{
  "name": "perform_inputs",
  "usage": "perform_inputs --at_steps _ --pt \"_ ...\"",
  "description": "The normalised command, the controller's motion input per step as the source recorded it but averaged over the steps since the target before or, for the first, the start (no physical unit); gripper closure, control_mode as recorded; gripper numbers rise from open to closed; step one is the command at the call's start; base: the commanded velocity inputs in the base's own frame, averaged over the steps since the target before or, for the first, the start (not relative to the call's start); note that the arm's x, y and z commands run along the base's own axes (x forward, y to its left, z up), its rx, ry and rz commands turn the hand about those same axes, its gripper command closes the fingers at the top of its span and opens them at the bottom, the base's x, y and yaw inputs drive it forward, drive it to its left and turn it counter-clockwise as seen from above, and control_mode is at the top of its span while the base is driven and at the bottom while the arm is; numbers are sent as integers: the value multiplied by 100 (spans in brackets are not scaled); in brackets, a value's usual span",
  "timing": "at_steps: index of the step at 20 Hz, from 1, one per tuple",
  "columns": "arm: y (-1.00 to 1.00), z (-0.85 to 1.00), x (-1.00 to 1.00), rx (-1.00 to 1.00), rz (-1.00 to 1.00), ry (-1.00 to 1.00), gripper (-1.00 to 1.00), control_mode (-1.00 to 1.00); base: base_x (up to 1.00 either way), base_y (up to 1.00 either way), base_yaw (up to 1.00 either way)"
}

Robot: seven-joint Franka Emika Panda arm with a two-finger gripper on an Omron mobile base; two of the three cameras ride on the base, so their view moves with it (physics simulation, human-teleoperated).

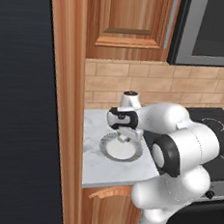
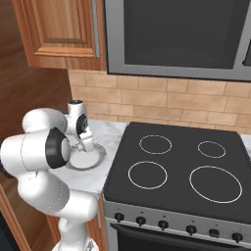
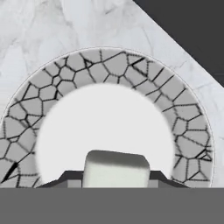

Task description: Pick up the marshmallow and place it in the cup of hot chocolate on the dining counter.

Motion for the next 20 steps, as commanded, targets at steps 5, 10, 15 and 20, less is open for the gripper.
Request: perform_inputs --at_steps 5,10,15,20 --pt "-35 67 -33 -2 16 3 100 -100 0 0 0" --pt "-22 38 -68 0 20 0 100 -100 0 0 0" --pt "-4 39 -57 0 27 0 100 -100 0 0 0" --pt "-3 36 -42 0 29 0 100 -100 0 0 0"
